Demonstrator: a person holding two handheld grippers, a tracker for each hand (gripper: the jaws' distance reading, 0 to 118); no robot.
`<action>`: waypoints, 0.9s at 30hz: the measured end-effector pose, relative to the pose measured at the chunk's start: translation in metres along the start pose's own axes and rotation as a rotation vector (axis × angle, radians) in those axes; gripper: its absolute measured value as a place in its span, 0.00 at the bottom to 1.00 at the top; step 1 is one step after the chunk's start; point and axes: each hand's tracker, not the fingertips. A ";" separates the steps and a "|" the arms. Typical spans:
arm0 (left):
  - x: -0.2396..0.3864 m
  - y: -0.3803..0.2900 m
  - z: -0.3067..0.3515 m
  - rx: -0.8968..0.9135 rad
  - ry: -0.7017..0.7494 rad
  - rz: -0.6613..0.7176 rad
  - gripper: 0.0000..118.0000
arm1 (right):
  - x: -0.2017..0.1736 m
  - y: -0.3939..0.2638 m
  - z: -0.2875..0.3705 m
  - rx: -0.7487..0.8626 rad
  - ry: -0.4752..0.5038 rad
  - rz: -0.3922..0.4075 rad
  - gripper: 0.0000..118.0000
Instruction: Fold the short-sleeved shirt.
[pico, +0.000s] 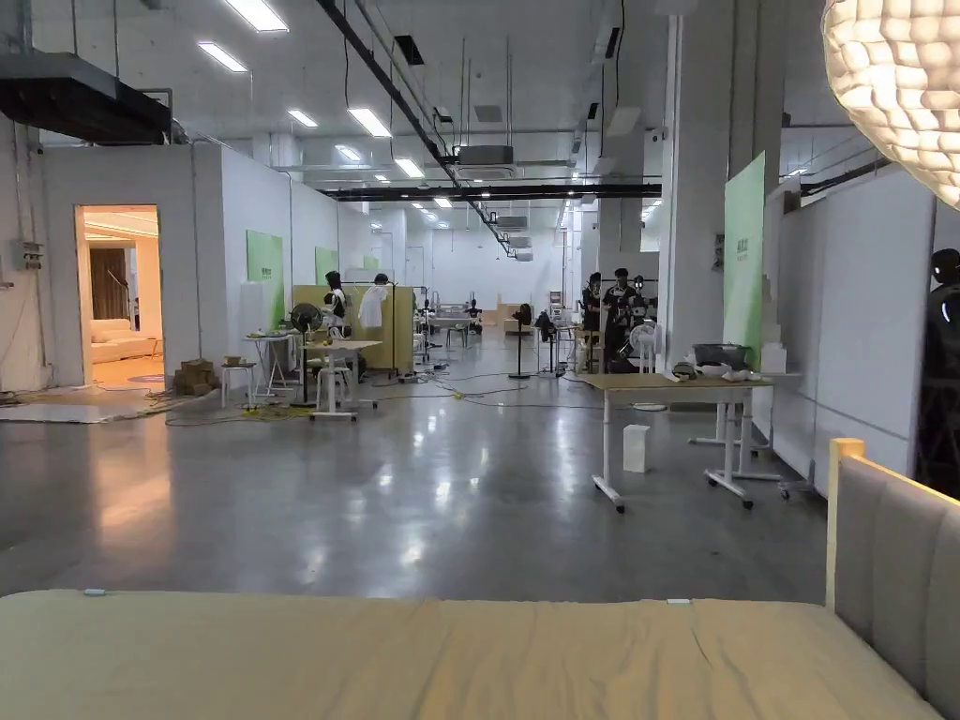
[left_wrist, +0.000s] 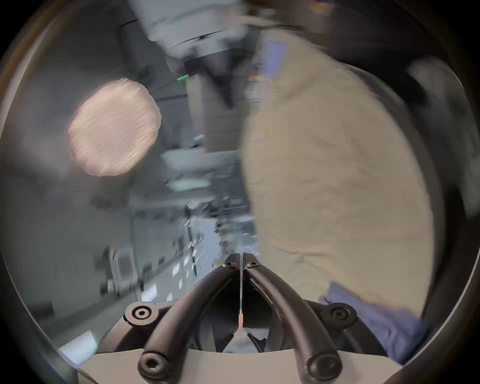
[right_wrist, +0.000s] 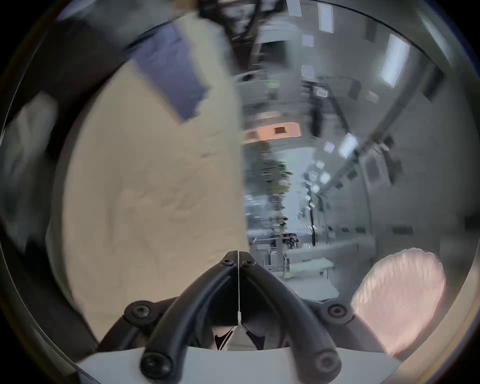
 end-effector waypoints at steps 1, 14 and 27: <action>-0.021 -0.001 -0.003 -0.052 0.088 0.151 0.01 | 0.019 0.001 0.003 0.024 -0.083 -0.122 0.01; -0.095 -0.050 0.030 -0.042 0.264 1.597 0.01 | 0.068 -0.044 0.037 0.033 -0.393 -1.460 0.00; -0.098 -0.033 0.032 -0.073 0.214 1.602 0.01 | 0.075 -0.033 0.041 0.038 -0.339 -1.519 0.00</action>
